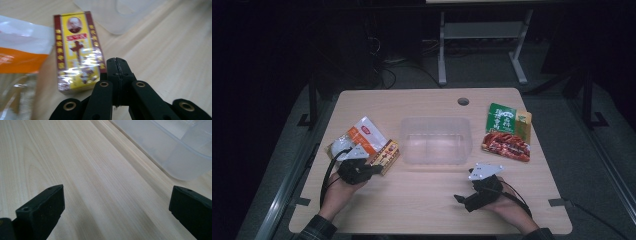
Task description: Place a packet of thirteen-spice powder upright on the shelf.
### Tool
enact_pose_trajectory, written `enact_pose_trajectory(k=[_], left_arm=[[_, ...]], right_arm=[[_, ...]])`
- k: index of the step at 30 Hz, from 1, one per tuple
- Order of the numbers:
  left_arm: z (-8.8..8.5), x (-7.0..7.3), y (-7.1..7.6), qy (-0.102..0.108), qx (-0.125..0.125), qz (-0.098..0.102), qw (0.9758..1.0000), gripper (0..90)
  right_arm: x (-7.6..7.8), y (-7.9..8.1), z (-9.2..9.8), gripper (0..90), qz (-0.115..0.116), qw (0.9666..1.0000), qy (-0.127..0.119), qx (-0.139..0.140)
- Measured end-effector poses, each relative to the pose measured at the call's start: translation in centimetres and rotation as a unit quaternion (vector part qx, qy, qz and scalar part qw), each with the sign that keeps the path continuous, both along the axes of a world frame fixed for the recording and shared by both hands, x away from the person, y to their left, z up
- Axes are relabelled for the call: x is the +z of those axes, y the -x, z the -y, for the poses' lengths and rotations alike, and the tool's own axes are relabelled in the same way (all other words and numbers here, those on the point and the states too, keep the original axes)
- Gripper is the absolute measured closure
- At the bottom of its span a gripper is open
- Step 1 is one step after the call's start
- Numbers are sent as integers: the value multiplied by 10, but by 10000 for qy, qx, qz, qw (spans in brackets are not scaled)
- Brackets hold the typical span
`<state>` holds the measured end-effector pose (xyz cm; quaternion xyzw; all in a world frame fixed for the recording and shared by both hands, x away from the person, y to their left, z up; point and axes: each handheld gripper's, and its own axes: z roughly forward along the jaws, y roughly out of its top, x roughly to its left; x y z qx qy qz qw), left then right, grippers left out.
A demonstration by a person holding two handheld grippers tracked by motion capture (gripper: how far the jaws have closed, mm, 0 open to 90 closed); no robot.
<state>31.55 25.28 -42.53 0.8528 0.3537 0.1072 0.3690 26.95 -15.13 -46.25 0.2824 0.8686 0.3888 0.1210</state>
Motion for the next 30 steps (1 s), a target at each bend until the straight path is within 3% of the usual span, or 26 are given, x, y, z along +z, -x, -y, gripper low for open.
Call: enact_pose_trajectory(k=[4,9,16,18,21,30], left_arm=[[-2,1,-11,8,163,30,9999,898],[0,8,-28,-110,188,247,9995,898],[8,9,-53,-54,258,328,9991,898],[10,9,-58,-101,294,316,9990,898],[12,6,-70,7,424,311,9986,898],[27,-3,-100,84,470,197,9987,898]], right_arm=[[0,1,-1,0,-11,10000,0,9],[-1,1,-2,0,-75,10000,20,60],[0,0,-2,0,-91,9999,-43,68],[0,0,-2,0,-82,9999,-67,67],[1,0,-3,0,-78,9999,-95,115],[0,1,-6,0,-39,9998,1,193]])
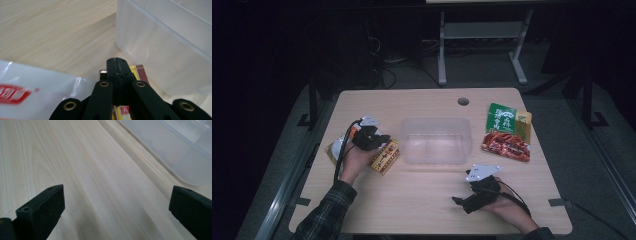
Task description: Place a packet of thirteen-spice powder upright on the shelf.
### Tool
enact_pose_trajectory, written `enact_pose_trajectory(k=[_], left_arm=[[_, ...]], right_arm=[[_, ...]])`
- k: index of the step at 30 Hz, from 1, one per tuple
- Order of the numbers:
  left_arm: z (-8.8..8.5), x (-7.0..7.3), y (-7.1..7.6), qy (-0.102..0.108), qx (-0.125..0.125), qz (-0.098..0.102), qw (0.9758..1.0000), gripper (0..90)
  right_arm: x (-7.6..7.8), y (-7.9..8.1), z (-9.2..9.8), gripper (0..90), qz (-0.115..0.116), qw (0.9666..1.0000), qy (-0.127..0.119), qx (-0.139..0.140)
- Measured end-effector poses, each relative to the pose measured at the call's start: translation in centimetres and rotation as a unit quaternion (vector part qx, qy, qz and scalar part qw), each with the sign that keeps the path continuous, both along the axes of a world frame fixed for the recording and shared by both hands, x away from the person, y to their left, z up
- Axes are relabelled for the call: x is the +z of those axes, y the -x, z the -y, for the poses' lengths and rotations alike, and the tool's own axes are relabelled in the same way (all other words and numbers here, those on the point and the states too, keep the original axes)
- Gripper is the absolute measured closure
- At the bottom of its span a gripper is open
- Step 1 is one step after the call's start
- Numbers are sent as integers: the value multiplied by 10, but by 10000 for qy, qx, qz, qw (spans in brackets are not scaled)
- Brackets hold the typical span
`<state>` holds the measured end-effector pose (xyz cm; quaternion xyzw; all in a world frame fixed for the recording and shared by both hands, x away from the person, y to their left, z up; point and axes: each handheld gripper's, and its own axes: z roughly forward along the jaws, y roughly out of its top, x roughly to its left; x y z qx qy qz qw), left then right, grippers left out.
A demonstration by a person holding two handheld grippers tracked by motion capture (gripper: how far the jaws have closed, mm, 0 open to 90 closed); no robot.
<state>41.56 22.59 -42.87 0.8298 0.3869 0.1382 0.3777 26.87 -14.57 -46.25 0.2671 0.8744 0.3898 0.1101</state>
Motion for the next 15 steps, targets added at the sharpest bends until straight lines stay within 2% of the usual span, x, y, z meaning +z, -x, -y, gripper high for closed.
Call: enact_pose_trajectory(k=[3,5,9,13,15], left_arm=[[8,-4,-6,72,37,-65,9999,898],[14,-6,-11,-92,23,-107,9999,898],[19,-10,-17,-118,120,-147,9998,898],[20,-13,-19,-127,86,-186,9997,898],[23,-17,-19,-275,56,-270,9992,898]], right_arm=[[0,0,1,0,-8,10000,-26,-36],[0,-1,1,0,-1,10000,-32,-34],[0,-1,1,0,-23,10000,-13,-27],[0,0,1,0,-34,10000,-16,-29],[0,-1,1,0,-32,10000,-14,-32]])
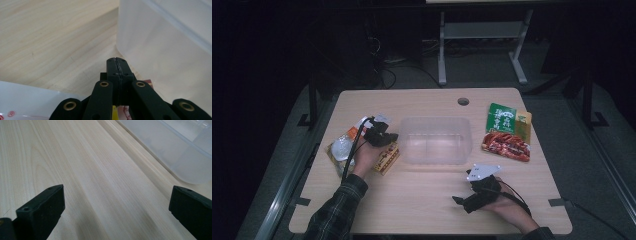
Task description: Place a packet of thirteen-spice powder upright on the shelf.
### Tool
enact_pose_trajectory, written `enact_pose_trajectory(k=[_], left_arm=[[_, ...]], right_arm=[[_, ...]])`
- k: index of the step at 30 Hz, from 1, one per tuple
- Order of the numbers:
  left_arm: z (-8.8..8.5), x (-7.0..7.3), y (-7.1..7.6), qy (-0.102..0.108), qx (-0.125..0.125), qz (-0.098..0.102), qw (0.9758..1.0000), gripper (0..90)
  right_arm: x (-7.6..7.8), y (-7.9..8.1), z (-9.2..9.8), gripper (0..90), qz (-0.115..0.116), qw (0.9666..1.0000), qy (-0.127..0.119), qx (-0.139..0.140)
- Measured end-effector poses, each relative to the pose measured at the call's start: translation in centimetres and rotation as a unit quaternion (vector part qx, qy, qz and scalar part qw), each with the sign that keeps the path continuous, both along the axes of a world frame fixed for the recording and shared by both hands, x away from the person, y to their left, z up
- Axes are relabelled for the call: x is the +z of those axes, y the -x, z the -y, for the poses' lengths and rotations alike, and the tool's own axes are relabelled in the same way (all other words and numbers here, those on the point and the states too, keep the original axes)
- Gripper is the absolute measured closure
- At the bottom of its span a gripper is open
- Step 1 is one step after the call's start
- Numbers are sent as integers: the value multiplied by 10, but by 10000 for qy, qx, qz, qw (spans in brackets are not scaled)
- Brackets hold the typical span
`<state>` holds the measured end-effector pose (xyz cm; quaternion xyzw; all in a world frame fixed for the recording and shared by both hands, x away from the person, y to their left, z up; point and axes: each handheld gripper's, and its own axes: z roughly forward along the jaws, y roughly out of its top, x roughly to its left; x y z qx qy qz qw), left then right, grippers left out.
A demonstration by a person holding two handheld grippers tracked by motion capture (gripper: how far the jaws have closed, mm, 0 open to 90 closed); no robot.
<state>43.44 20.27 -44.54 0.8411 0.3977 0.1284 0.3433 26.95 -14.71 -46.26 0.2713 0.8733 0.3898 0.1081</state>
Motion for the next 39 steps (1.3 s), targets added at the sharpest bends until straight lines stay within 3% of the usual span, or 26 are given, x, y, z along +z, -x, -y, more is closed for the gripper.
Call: enact_pose_trajectory(k=[9,14,25,29,35,39], left_arm=[[-3,-2,7,-92,-21,-139,9999,899],[-8,0,23,-155,-69,-217,9996,899],[-10,1,55,-403,-533,-337,9972,899],[-12,4,65,-340,-601,-350,9970,899],[-36,18,70,-215,-396,-113,9989,898],[-52,16,69,-175,-152,-113,9997,898]], right_arm=[[0,0,1,0,31,10000,-7,-11],[0,0,1,0,26,10000,-6,-26],[0,0,1,0,23,10000,0,-37],[0,0,1,0,43,10000,13,-23],[0,0,1,0,39,10000,15,-14],[0,0,1,0,34,10000,12,-9]])
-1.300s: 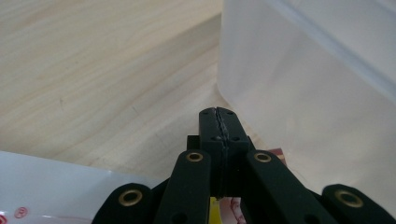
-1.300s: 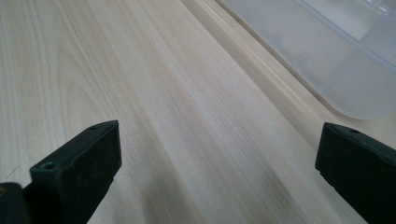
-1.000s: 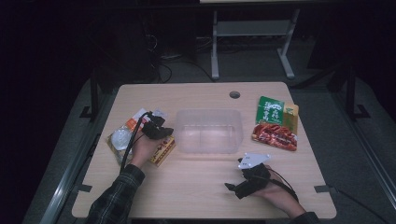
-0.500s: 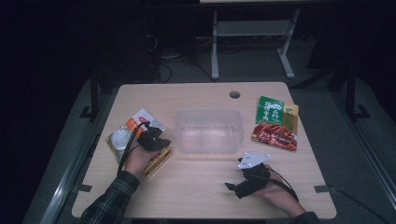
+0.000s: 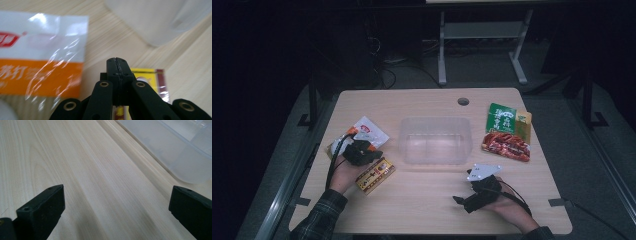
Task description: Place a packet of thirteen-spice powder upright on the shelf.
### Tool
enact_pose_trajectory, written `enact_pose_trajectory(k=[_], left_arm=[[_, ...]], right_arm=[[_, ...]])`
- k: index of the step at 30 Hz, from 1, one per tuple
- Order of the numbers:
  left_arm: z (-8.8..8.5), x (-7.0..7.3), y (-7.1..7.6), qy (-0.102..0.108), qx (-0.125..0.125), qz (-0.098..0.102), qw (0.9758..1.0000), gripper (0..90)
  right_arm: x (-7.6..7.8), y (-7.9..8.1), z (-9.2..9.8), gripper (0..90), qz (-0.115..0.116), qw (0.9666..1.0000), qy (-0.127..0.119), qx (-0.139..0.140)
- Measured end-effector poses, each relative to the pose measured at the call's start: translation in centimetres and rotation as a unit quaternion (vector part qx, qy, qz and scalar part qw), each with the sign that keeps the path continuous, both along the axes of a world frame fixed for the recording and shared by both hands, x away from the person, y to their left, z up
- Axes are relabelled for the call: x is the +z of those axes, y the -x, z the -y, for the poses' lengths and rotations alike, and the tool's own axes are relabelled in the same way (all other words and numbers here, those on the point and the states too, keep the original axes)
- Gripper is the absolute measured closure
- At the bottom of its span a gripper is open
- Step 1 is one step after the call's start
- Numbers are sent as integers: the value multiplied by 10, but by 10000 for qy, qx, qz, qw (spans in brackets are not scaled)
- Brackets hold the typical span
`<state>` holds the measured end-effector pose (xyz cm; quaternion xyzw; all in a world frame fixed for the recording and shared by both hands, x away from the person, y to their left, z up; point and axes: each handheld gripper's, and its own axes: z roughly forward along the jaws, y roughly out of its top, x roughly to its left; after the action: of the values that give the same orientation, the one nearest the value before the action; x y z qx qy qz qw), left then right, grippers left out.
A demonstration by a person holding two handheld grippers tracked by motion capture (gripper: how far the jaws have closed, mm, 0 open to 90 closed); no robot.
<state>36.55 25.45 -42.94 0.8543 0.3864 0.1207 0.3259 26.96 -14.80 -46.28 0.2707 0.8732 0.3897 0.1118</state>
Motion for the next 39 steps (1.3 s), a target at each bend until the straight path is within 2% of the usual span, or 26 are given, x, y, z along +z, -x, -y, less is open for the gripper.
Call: enact_pose_trajectory(k=[4,7,10,17,19,21,27,28,31,33,36,37,39], left_arm=[[-3,-7,-3,-45,78,-109,9999,898],[0,-12,-4,-138,-9,-198,9997,898],[2,-13,-4,-116,-44,-216,9997,898],[15,-13,0,-90,-338,-312,9989,898],[20,-14,2,-102,-501,-352,9981,899],[26,-15,5,-19,-534,-400,9978,898],[44,-17,12,-112,-901,-467,9948,898],[47,-17,14,-74,-917,-468,9947,898],[51,-15,16,-240,-1078,-345,9933,898],[51,-14,16,-207,-1055,-313,9937,898],[38,-5,18,-69,-856,-223,9961,898],[33,-2,18,-107,-879,-151,9960,898],[23,3,24,-76,-758,-92,9971,898]], right_arm=[[0,0,0,1,1,10000,14,15],[0,0,0,1,0,10000,27,23],[0,0,0,1,-6,10000,16,15],[0,0,0,1,-11,10000,16,20],[0,0,0,1,-10,10000,18,21],[0,0,0,1,-13,10000,13,19],[0,0,0,1,-12,10000,8,31],[0,0,0,1,-17,10000,8,32],[0,0,0,1,-54,10000,4,48],[0,0,0,1,-60,10000,5,55],[0,0,0,1,-84,9999,8,80],[0,0,0,1,-83,9999,9,79],[0,0,1,1,-79,9999,15,78]])
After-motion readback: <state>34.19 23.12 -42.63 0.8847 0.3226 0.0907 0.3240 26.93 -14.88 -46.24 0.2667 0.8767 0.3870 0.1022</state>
